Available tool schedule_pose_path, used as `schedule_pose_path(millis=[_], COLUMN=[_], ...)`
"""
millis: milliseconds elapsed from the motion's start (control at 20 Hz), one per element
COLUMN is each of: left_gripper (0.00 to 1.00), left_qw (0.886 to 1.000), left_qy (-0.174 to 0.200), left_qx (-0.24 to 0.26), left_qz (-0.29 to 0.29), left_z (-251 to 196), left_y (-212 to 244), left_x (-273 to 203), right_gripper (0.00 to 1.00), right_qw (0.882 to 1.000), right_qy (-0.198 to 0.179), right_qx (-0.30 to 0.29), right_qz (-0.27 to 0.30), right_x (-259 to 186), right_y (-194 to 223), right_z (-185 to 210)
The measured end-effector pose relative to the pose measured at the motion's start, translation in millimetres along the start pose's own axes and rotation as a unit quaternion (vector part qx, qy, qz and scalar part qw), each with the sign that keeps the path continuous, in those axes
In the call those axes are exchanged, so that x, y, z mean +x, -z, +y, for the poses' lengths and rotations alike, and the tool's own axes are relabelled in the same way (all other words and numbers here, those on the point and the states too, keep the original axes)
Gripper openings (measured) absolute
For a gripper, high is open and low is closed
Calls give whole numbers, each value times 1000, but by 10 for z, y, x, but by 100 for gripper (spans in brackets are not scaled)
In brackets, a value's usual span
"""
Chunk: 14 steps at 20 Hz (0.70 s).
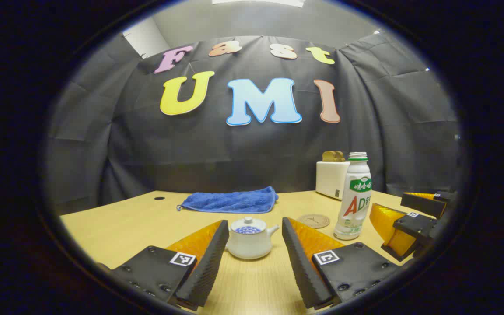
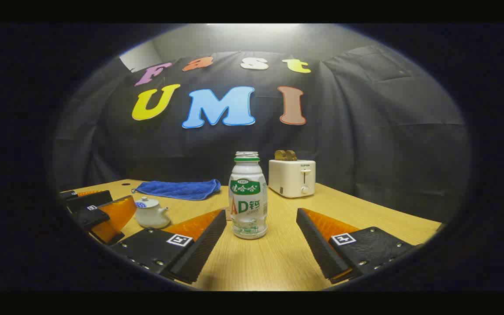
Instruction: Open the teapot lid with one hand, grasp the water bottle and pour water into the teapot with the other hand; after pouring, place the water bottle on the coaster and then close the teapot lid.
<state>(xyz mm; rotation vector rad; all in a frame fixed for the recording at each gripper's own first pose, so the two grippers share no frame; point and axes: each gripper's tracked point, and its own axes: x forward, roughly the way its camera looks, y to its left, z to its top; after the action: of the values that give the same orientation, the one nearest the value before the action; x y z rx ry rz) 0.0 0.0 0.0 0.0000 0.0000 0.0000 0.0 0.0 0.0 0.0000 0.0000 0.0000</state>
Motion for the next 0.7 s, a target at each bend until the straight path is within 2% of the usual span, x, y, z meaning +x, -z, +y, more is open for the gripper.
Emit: schedule_pose_path(millis=[50,100,200,300,450,600,700], left_gripper=[87,83,87,79,87,87,83], left_qw=[1000,1000,1000,1000,1000,1000,1000], left_qy=[1,2,4,7,-1,0,5], left_qx=[0,0,-2,-12,-12,-3,-8], left_qz=[1,4,15,28,24,14,9], left_z=[-1,-8,-22,-12,56,78,69], left_y=[-2,18,44,86,-24,-184,-283], left_x=[1,6,23,25,12,74,108], right_gripper=[99,99,99,99,99,99,99], right_qw=[1000,1000,1000,1000,999,999,999], right_qy=[-2,-7,-19,-19,-24,-23,-27], right_qx=[-1,-1,0,1,13,20,21], right_qz=[0,-1,4,14,27,19,11], right_x=[-2,-4,12,38,71,98,109], right_y=[-9,-8,6,37,-25,-200,-333], right_z=[12,36,57,10,-42,-91,-84])
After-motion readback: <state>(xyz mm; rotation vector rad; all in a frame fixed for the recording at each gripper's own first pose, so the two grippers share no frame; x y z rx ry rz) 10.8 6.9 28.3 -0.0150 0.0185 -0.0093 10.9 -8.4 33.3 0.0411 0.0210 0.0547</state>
